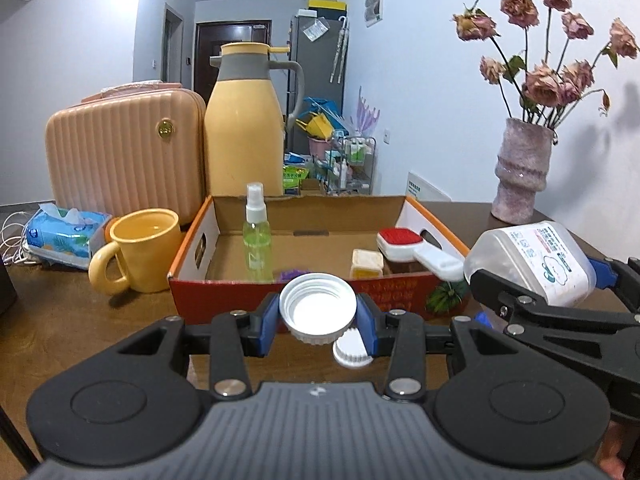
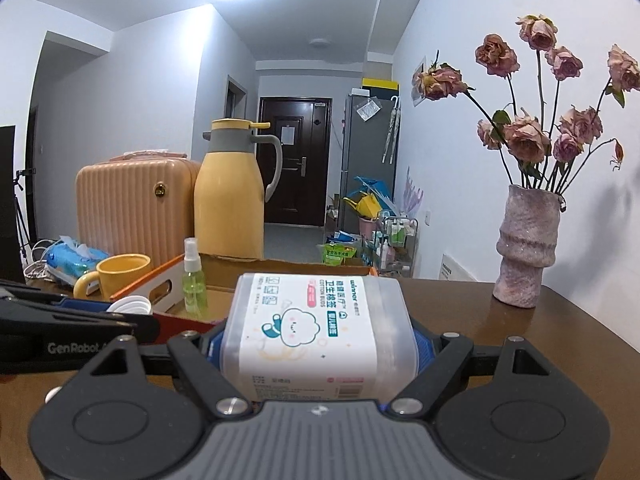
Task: Organize rigid objects
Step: 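Carry the white cap and white container over the cardboard box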
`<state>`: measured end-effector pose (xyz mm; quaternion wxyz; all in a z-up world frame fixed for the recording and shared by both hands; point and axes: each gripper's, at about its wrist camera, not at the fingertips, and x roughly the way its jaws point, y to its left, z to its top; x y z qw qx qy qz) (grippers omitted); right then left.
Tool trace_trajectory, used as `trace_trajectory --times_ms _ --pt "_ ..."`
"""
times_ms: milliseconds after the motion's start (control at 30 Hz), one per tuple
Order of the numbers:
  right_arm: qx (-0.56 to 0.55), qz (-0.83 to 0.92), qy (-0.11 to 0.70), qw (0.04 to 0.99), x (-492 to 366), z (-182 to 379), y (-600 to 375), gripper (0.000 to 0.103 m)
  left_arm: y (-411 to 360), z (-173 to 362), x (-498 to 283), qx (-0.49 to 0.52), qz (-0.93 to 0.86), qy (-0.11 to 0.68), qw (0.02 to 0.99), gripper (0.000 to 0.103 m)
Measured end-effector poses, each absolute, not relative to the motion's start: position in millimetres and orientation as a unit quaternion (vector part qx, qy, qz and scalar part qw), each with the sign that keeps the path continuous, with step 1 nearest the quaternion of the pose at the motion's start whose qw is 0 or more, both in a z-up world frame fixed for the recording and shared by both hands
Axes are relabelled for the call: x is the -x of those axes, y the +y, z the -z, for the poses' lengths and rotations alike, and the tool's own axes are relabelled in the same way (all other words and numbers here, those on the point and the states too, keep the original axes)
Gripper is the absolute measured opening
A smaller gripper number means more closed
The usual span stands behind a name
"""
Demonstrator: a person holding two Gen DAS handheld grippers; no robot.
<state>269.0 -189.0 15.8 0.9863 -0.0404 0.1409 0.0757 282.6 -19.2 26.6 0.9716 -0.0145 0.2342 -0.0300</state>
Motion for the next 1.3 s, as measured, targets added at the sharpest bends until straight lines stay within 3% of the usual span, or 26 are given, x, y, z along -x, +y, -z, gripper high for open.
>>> trace_trajectory --times_ms 1300 --pt "0.021 -0.074 0.153 0.985 -403 -13 -182 0.082 -14 -18 -409 0.026 -0.021 0.233 0.972 0.041"
